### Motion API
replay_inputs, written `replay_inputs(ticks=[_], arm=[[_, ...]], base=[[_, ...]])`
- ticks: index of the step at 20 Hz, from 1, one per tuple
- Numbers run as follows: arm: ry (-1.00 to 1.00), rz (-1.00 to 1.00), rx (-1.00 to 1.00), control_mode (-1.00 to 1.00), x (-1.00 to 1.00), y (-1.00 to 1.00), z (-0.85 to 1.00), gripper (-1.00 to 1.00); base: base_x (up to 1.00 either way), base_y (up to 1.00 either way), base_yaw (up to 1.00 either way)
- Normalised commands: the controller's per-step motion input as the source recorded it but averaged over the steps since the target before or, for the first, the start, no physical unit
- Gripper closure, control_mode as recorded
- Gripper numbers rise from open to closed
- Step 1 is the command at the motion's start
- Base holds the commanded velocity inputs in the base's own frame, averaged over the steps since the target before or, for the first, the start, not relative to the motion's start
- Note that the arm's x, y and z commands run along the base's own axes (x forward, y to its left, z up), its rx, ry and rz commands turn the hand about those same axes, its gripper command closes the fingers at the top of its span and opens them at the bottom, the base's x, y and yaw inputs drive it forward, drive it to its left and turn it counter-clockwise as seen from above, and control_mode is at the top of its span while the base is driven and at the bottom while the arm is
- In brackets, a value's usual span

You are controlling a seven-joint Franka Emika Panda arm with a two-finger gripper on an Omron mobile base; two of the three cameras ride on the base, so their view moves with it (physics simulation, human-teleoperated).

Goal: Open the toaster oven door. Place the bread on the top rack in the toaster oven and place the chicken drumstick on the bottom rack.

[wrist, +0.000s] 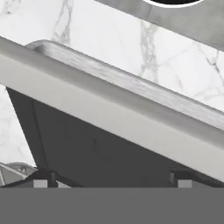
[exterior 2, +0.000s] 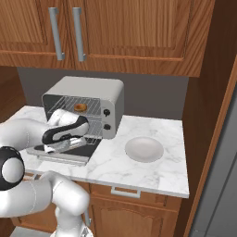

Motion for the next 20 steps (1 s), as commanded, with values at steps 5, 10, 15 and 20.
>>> replay_inputs(ticks=[5,10,15,20], arm=[[0.37,-0.03,0.09,-1.00,0.41,0.00,0.22,-1.00],[0.30,-0.01,0.06,-1.00,0.46,0.00,0.12,-1.00],[0.19,-0.01,0.00,-1.00,0.50,0.06,0.13,-1.00],[0.11,-0.01,0.00,-1.00,0.58,0.11,0.14,-1.00]], base=[[0.00,0.00,0.00],[0.00,0.00,0.00],[0.00,0.00,0.00],[0.00,0.00,0.00]])
